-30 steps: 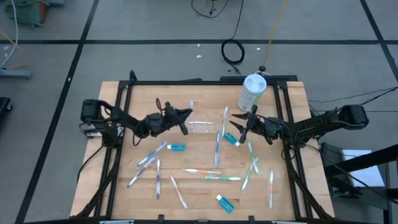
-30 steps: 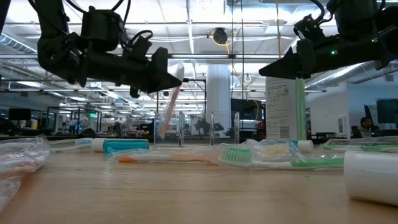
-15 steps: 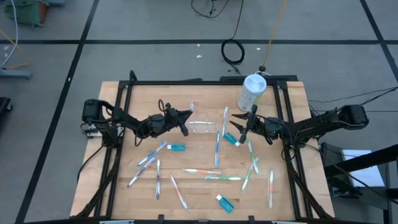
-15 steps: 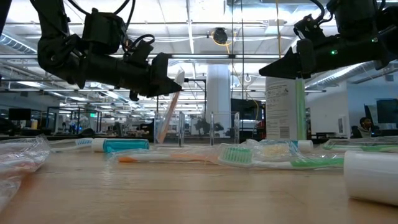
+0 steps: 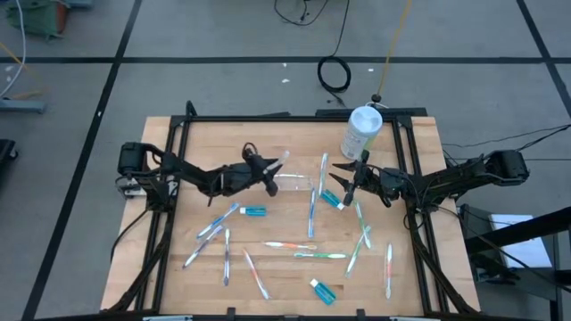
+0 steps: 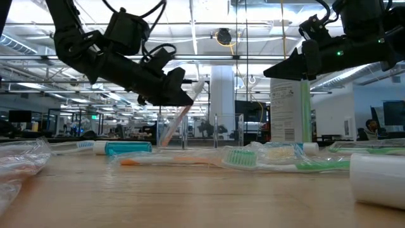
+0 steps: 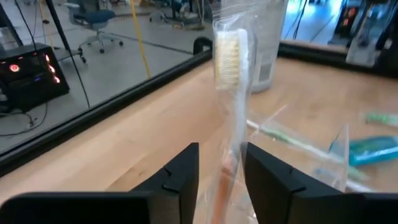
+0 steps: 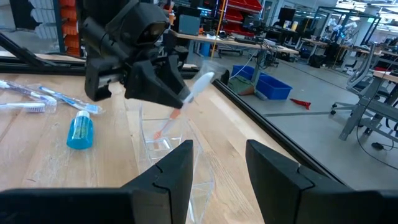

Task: Pick & Place toothbrushing station
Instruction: Put the top left orange toothbrush into the transparent organizer, then put the left mouthwash into the transparent organizer

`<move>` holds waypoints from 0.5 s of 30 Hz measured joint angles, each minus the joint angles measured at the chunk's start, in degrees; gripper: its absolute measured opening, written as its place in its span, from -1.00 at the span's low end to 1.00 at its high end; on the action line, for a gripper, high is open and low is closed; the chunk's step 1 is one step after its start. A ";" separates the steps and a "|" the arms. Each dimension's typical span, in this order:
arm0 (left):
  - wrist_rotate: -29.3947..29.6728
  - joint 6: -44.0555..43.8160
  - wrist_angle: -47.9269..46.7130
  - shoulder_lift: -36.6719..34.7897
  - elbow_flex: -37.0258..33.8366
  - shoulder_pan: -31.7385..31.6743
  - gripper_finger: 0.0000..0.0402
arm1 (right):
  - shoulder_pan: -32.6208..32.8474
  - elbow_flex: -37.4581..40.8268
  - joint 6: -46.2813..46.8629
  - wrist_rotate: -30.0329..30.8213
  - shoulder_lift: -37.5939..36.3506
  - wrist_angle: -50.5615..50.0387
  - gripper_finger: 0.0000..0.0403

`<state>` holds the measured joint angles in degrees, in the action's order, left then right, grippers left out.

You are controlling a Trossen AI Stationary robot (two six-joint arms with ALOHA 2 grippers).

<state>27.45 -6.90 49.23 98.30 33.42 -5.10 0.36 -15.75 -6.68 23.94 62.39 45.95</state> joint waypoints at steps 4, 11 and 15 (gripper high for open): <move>2.46 3.28 -2.90 0.00 1.53 0.39 -0.27 | -0.02 0.00 0.01 0.01 0.00 0.00 -0.31; 8.24 8.52 -3.83 -0.26 2.59 2.52 -0.17 | -0.01 0.00 -0.01 -0.01 0.00 0.00 -0.31; 12.66 8.60 -6.08 -2.60 2.61 3.97 -0.13 | 0.00 0.00 0.00 -0.01 0.00 0.00 -0.31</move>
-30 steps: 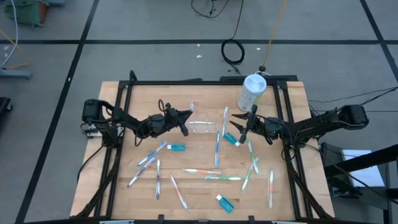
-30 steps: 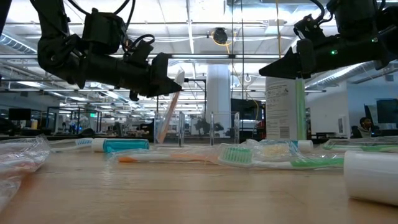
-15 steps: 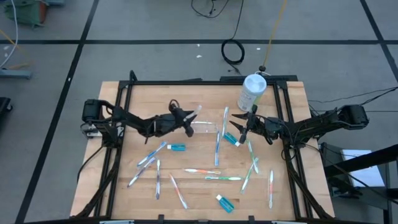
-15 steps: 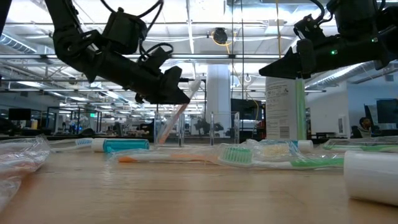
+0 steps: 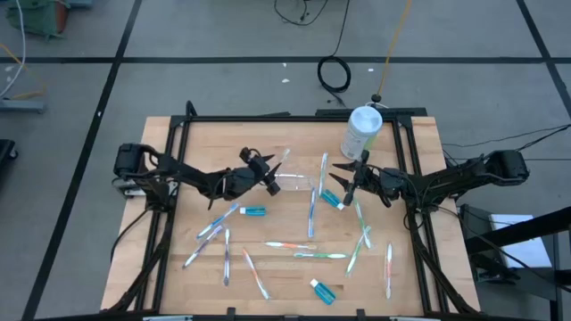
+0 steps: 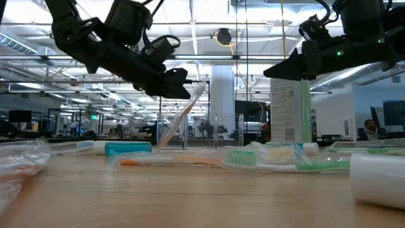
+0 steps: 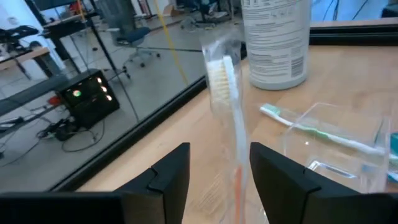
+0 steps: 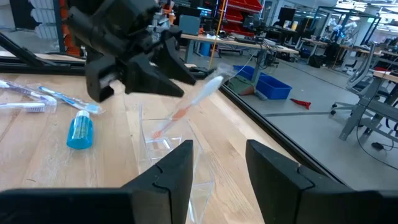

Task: Pick & Place toothbrushing station
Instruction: Put the left mouthwash into the transparent organizer

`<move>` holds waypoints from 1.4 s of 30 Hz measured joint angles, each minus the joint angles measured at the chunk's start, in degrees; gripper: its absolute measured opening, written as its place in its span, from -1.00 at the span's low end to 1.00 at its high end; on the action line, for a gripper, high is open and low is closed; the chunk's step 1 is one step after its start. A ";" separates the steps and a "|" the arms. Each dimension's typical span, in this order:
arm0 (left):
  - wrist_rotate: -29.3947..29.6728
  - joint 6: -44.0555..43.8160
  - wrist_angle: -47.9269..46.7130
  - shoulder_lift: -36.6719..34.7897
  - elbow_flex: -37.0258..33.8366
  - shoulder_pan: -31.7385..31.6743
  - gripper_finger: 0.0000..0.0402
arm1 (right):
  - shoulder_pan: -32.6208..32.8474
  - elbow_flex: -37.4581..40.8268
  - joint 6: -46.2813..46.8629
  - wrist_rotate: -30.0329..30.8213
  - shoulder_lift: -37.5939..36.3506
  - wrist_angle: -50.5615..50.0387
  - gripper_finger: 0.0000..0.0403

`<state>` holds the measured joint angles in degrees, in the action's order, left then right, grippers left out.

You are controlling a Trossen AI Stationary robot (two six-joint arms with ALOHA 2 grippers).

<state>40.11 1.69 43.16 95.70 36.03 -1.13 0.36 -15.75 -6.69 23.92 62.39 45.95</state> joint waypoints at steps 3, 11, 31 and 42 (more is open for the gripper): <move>0.99 -0.11 -2.08 -3.09 0.00 1.40 -0.12 | -0.01 0.00 0.01 0.02 0.00 0.00 -0.31; 0.26 1.31 -15.05 -16.02 0.02 4.27 -0.12 | 0.00 0.00 -0.01 0.00 0.00 -0.15 -0.31; -34.39 5.11 -37.71 -26.53 -0.98 4.58 -0.12 | -0.01 0.00 0.01 0.00 0.00 -0.37 -0.31; -35.61 -2.05 -9.86 -26.53 -22.27 4.87 -0.12 | -0.01 0.00 0.00 0.02 0.00 -1.07 -0.31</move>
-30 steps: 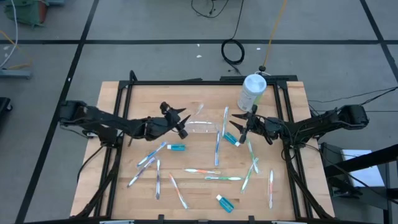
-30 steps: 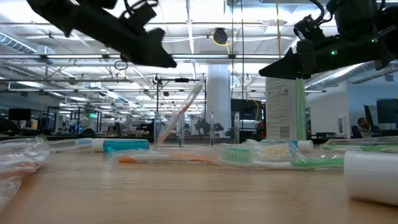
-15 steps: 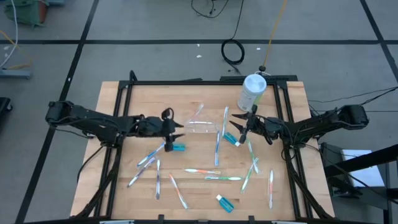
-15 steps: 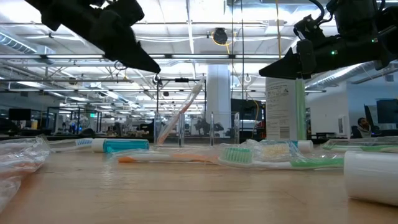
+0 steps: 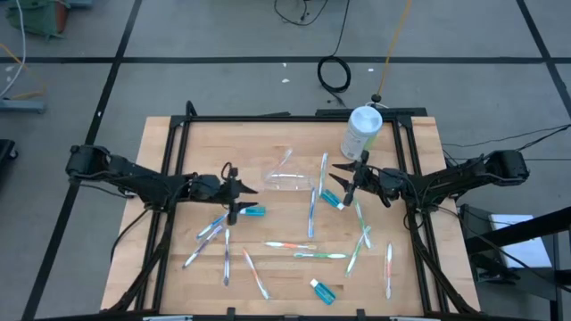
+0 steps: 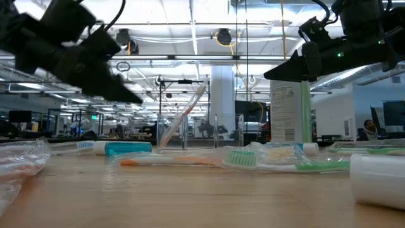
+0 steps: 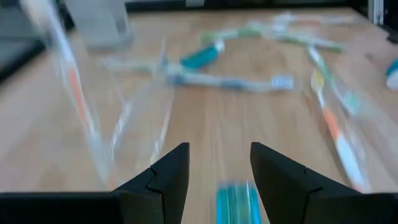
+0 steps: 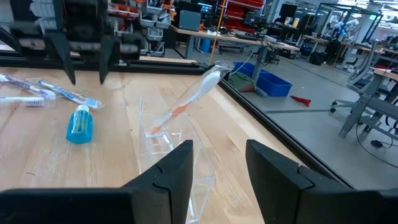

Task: Pick & Place toothbrushing station
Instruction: Put the left mouthwash into the transparent organizer

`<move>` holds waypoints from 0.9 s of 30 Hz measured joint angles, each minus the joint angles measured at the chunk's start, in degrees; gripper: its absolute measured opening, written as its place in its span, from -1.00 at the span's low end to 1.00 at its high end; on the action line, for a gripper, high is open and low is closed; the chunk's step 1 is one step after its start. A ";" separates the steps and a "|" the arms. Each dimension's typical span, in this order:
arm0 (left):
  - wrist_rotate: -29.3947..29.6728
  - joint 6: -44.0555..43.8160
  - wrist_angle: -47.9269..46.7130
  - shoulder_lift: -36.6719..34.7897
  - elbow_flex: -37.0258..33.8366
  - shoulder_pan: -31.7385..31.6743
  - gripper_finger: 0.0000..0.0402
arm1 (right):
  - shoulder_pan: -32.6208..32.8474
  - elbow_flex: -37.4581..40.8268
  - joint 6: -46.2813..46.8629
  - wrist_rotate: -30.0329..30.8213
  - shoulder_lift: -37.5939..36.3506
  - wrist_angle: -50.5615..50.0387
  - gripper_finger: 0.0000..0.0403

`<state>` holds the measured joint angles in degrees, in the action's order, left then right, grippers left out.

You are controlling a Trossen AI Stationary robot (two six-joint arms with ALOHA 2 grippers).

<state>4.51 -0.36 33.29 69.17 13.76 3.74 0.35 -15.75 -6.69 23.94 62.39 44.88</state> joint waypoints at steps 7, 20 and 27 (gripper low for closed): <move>-1.86 -2.58 4.55 0.00 -7.06 1.96 -0.12 | 0.01 0.00 0.01 0.00 -0.02 0.02 -0.31; -0.44 -4.52 -3.26 0.37 -7.28 4.16 -0.12 | 0.00 0.00 0.01 0.00 0.00 -0.17 -0.31; 1.00 -4.05 -3.26 0.37 -7.28 4.14 -0.12 | 0.01 0.00 0.01 0.00 0.00 -0.19 -0.31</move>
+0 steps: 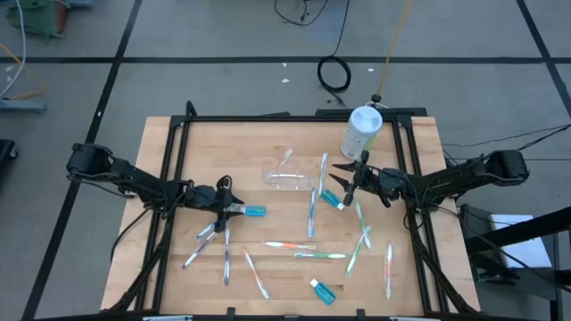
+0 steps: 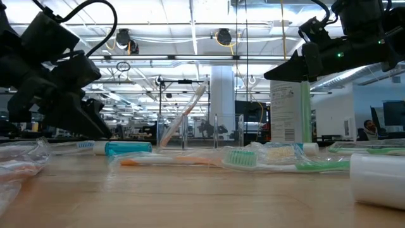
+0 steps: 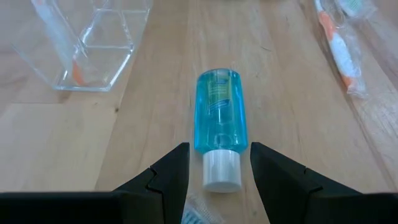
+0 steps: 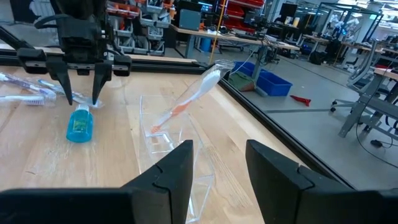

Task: Pick & Place toothbrushing station
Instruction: Put the left mouthwash into the transparent organizer

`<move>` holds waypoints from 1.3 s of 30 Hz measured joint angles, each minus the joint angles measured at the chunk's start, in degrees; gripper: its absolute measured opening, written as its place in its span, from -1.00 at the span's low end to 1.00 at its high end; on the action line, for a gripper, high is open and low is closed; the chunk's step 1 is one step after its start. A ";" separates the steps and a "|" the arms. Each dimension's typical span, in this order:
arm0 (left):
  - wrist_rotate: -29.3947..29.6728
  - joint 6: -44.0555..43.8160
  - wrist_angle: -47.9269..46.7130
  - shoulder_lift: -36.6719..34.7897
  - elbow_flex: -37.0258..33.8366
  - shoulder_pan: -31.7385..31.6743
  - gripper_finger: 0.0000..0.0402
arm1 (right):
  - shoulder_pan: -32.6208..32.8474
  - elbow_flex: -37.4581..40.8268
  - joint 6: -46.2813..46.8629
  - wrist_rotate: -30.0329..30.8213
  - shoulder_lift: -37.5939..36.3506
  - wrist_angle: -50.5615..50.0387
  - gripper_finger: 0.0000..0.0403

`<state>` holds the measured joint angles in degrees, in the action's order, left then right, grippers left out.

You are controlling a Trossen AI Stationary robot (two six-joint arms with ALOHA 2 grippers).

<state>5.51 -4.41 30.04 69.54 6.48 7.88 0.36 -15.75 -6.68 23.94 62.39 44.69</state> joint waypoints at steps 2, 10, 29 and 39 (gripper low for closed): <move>0.08 -0.04 -0.20 0.00 0.00 -0.02 -0.12 | -0.01 0.00 0.00 0.00 -0.01 0.01 -0.31; -0.38 -1.34 0.29 3.79 0.02 -0.02 -0.12 | 0.00 0.00 0.00 0.00 0.00 0.02 -0.31; 0.10 -1.35 7.44 10.80 0.11 -0.02 -0.15 | 0.00 0.00 -0.01 0.00 -0.02 -0.21 -0.31; 0.42 -2.00 7.53 10.78 0.11 -0.02 -0.49 | -0.01 0.00 0.00 0.00 -0.02 -0.38 -0.31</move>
<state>5.92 -6.42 37.56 80.31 6.59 7.86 0.34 -15.75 -6.68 23.94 62.37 44.31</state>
